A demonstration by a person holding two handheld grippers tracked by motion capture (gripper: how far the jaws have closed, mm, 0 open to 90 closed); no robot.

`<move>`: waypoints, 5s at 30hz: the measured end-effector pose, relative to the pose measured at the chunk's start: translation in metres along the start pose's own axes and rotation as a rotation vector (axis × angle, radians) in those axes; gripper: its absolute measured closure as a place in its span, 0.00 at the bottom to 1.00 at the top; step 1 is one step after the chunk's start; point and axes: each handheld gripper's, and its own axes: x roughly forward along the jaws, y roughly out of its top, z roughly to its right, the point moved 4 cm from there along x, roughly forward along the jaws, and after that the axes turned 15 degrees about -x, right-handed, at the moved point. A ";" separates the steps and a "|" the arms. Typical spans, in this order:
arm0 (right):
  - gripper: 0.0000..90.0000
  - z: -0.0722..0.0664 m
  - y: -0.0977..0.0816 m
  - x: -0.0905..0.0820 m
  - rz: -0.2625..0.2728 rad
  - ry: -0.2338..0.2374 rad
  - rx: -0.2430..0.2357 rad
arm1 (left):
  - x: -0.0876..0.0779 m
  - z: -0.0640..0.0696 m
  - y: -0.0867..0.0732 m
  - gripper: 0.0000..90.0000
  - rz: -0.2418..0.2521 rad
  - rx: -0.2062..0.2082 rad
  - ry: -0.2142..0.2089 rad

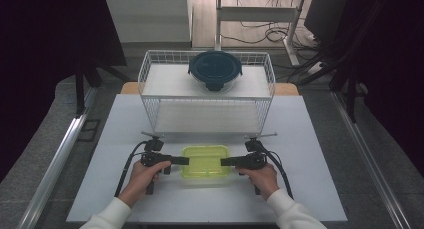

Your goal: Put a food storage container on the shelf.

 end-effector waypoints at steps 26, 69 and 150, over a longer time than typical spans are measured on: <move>0.87 -0.011 0.002 -0.021 0.040 0.004 -0.010 | -0.017 0.016 -0.006 0.89 0.060 0.041 -0.010; 0.87 -0.054 0.035 -0.066 0.172 -0.077 -0.280 | -0.062 0.070 -0.003 0.89 0.194 0.229 -0.053; 0.88 -0.060 0.233 -0.173 0.345 -0.135 -0.339 | -0.134 0.208 0.165 0.89 0.276 0.329 -0.127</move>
